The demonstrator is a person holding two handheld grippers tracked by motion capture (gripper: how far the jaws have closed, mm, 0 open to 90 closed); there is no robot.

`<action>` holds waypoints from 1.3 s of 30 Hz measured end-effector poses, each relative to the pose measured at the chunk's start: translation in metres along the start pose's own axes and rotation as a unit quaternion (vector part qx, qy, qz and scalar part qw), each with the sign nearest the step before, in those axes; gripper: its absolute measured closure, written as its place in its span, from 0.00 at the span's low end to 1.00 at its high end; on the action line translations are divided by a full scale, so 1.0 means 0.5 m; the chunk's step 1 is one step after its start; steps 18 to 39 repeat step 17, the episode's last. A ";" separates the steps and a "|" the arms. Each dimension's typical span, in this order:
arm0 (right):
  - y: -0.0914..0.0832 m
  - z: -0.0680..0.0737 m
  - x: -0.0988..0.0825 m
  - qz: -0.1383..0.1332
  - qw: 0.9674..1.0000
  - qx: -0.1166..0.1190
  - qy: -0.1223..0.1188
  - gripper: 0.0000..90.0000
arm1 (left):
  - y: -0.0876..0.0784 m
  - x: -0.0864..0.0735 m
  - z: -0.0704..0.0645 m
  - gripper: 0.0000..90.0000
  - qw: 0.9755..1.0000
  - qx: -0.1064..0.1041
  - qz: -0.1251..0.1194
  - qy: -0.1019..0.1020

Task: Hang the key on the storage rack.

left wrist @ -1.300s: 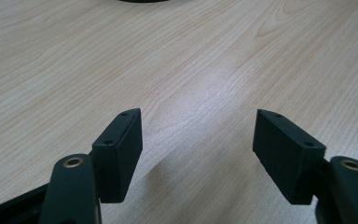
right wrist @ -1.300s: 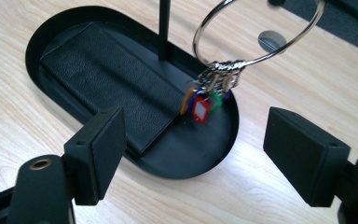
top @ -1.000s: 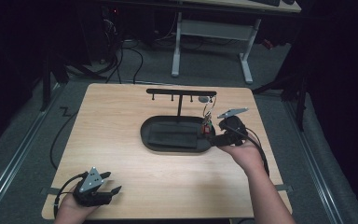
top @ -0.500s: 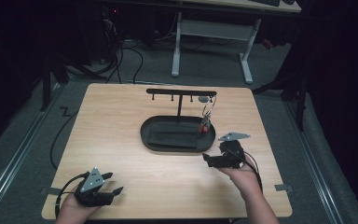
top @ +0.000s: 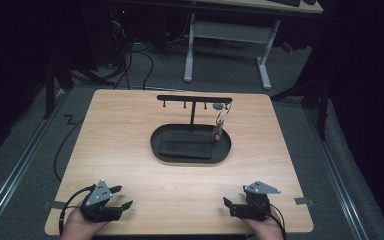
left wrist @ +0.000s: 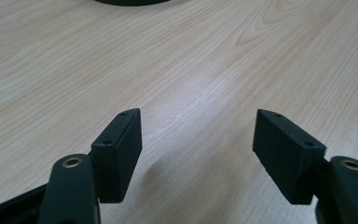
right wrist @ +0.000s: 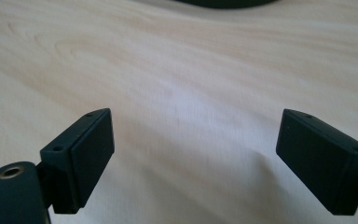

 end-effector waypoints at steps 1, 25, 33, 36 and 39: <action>-0.009 0.002 -0.011 0.002 1.000 -0.006 0.004 0.12 | 0.001 0.001 -0.001 0.37 1.000 -0.002 -0.003 -0.002; -0.001 -0.002 -0.016 -0.002 1.000 0.003 0.029 0.08 | -0.009 0.009 -0.009 0.39 1.000 -0.008 -0.012 -0.002; -0.001 -0.002 -0.016 -0.002 1.000 0.003 0.029 0.08 | -0.009 0.009 -0.009 0.39 1.000 -0.008 -0.012 -0.002; -0.001 -0.002 -0.016 -0.002 1.000 0.003 0.029 0.08 | -0.009 0.009 -0.009 0.39 1.000 -0.008 -0.012 -0.002; -0.001 -0.002 -0.016 -0.002 1.000 0.003 0.029 0.08 | -0.009 0.009 -0.009 0.39 1.000 -0.008 -0.012 -0.002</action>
Point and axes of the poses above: each handheld gripper's, and its own axes: y roughly forward along the jaws, x roughly out of its top, z roughly to its left, the point moved 2 cm from there along y, roughly forward along the jaws, and after that the axes turned 5 degrees about -x, right-handed, at the moved point
